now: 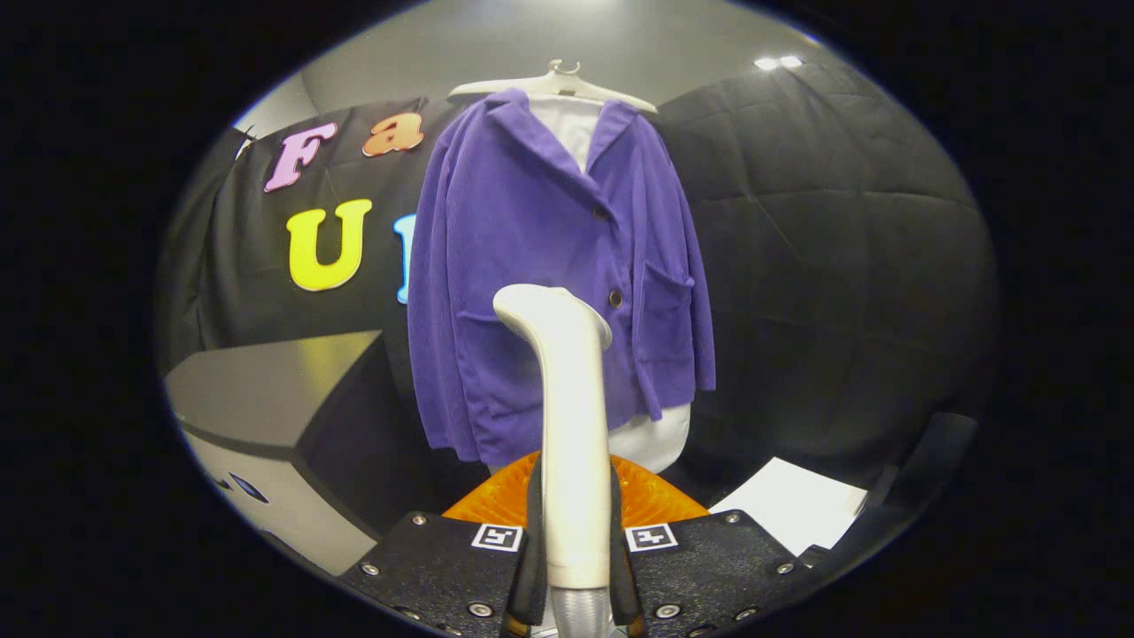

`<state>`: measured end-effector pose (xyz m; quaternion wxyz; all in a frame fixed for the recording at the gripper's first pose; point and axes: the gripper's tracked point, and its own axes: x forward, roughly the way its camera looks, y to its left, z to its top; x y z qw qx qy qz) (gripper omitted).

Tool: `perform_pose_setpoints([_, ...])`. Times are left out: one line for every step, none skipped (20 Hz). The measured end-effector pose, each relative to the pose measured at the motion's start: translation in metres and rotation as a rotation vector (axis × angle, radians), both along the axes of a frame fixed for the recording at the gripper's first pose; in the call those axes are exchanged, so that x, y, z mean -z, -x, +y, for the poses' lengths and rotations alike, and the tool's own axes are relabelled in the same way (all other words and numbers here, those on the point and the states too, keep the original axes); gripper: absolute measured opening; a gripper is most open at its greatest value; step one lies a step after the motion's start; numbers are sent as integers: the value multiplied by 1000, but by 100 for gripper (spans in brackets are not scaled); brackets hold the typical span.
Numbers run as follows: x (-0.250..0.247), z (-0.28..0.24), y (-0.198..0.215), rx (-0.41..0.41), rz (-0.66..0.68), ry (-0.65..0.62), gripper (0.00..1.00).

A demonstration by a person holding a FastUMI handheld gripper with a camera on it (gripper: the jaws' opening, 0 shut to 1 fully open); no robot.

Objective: Iron the clothes twice with a garment steamer, once on the left side and once on the right side.

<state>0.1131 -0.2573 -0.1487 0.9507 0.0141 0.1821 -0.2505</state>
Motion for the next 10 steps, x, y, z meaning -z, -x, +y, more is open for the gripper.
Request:
perform_pose_setpoints([-16, -2, 0, 3, -30, 17, 28])
perform_pose_setpoints([-33, -5, -2, 8, -57, 34, 28])
perform_pose_setpoints([-49, -8, -3, 15, -85, 54, 28])
perform_pose_setpoints([-63, -11, -5, 23, -107, 71, 28])
perform_pose_setpoints([-78, -15, -7, 28, -131, 88, 28])
perform_pose_setpoints([-91, -19, -8, 31, -156, 104, 28])
perform_pose_setpoints([-107, -22, -10, 31, -187, 122, 28])
perform_pose_setpoints([-121, -24, -12, 32, -221, 134, 28])
perform_pose_setpoints([-132, -27, -17, 33, -247, 140, 28])
perform_pose_setpoints([-144, -31, -21, 35, -272, 156, 28])
